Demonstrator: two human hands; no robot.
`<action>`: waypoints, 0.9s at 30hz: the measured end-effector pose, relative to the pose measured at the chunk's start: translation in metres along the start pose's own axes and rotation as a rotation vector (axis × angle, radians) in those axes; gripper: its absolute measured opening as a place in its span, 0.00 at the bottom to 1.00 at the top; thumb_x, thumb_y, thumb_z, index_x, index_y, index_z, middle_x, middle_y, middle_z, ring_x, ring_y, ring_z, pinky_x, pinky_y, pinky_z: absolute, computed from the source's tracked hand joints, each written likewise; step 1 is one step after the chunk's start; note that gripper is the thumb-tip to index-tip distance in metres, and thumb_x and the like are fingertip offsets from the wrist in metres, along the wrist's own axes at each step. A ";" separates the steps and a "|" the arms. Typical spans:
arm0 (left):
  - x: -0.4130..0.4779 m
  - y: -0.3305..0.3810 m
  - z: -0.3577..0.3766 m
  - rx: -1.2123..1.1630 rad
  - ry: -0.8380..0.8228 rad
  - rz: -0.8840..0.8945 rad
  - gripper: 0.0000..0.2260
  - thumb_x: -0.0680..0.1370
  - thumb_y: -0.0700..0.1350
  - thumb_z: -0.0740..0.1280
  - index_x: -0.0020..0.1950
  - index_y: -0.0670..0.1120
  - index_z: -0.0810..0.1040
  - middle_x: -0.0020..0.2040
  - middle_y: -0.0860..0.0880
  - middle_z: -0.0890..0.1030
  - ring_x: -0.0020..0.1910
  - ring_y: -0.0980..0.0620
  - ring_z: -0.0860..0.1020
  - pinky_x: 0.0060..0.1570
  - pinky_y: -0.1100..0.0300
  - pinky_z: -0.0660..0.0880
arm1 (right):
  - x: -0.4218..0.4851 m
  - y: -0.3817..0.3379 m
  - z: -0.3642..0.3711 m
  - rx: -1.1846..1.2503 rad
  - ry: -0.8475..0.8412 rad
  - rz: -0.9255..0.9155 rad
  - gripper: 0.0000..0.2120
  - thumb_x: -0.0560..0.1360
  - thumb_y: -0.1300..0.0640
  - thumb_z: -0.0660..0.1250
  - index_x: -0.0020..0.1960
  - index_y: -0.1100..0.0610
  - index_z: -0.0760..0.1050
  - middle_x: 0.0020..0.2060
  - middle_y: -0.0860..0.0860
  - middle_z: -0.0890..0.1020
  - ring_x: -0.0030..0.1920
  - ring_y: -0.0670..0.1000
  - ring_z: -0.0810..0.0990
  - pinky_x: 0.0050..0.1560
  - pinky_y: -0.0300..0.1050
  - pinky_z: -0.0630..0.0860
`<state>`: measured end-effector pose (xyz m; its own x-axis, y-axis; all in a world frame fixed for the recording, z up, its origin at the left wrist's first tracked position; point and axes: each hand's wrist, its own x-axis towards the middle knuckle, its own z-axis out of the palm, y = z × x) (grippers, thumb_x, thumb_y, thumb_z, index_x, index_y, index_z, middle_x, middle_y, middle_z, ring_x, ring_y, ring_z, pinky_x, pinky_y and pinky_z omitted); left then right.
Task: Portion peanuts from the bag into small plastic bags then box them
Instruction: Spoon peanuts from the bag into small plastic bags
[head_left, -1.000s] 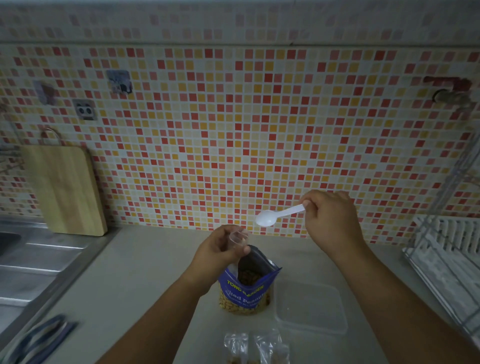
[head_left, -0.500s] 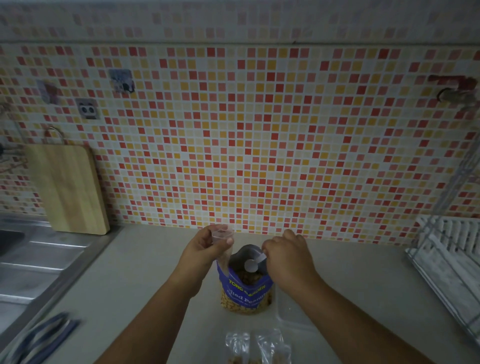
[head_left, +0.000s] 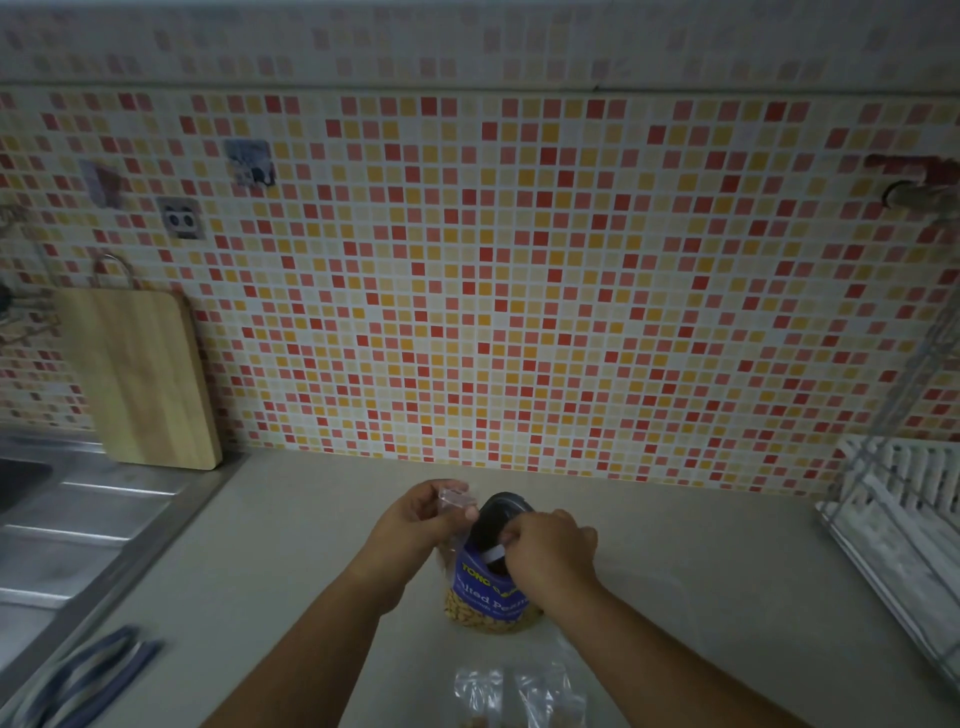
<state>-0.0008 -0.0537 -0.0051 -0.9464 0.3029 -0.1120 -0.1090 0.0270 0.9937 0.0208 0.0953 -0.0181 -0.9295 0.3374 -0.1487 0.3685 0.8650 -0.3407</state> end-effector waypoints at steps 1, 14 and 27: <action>0.000 0.000 0.000 0.012 0.001 -0.004 0.12 0.74 0.43 0.70 0.57 0.48 0.77 0.51 0.51 0.83 0.51 0.55 0.80 0.43 0.66 0.75 | 0.000 0.003 -0.003 0.011 0.014 0.010 0.14 0.77 0.54 0.58 0.57 0.44 0.78 0.56 0.48 0.77 0.57 0.54 0.72 0.51 0.47 0.63; 0.002 0.012 -0.008 0.204 0.073 0.041 0.11 0.74 0.45 0.70 0.56 0.48 0.78 0.46 0.52 0.83 0.45 0.53 0.81 0.40 0.62 0.77 | 0.024 0.051 -0.045 0.159 -0.126 0.293 0.10 0.76 0.58 0.59 0.39 0.57 0.76 0.34 0.52 0.73 0.35 0.51 0.73 0.43 0.44 0.69; 0.007 0.022 0.015 0.838 0.044 0.143 0.25 0.70 0.51 0.73 0.66 0.51 0.72 0.61 0.51 0.78 0.50 0.57 0.74 0.43 0.68 0.70 | 0.019 0.058 -0.114 0.003 -0.132 0.232 0.14 0.78 0.62 0.57 0.33 0.56 0.65 0.30 0.50 0.64 0.36 0.52 0.66 0.47 0.42 0.64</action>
<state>-0.0054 -0.0369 0.0159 -0.9469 0.3199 0.0321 0.2570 0.6933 0.6733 0.0229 0.1941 0.0647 -0.8107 0.4748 -0.3425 0.5714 0.7691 -0.2864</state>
